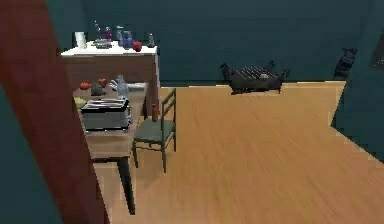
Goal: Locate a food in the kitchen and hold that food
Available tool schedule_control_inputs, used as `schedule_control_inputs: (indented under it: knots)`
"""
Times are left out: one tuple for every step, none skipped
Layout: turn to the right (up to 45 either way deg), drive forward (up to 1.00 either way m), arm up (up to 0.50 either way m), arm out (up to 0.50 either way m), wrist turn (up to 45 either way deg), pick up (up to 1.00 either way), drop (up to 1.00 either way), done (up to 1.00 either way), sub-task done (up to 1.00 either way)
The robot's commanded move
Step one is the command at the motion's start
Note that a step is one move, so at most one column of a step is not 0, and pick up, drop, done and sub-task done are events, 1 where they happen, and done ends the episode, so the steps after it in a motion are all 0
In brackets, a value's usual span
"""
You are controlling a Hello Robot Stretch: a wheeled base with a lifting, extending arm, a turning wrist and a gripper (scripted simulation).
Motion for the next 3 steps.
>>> schedule_control_inputs:
  knots:
    - [45.0,0.0,0.0,0.0,0.0,0.0,0.0,0.0,0.0]
    - [45.0,0.0,0.0,0.0,0.0,0.0,0.0,0.0,0.0]
    - [12.0,0.0,0.0,0.0,0.0,0.0,0.0,0.0,0.0]
